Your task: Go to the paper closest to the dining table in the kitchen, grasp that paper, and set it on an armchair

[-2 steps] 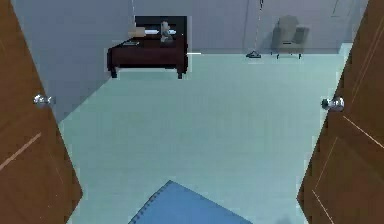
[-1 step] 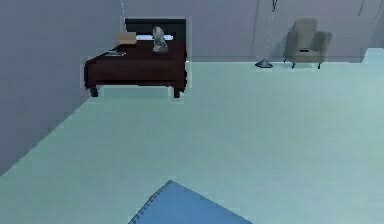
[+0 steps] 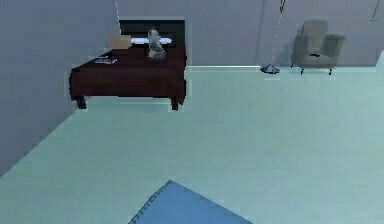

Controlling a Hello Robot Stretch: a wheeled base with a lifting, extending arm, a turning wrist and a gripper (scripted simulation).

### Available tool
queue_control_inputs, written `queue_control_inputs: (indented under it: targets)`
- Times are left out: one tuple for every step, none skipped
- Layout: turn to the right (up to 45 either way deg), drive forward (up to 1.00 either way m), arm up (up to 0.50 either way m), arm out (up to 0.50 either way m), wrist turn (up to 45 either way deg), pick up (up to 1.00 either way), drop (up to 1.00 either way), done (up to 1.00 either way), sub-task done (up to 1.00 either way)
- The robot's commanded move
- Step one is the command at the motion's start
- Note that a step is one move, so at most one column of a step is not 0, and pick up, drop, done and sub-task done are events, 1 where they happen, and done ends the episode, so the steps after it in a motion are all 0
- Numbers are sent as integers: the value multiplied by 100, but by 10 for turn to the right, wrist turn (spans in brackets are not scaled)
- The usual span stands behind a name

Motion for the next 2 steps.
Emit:
queue_control_inputs:
  targets:
    - [330,0,0,0,0,0,0,0,0]
    - [0,100,0,0,0,0,0,0,0]
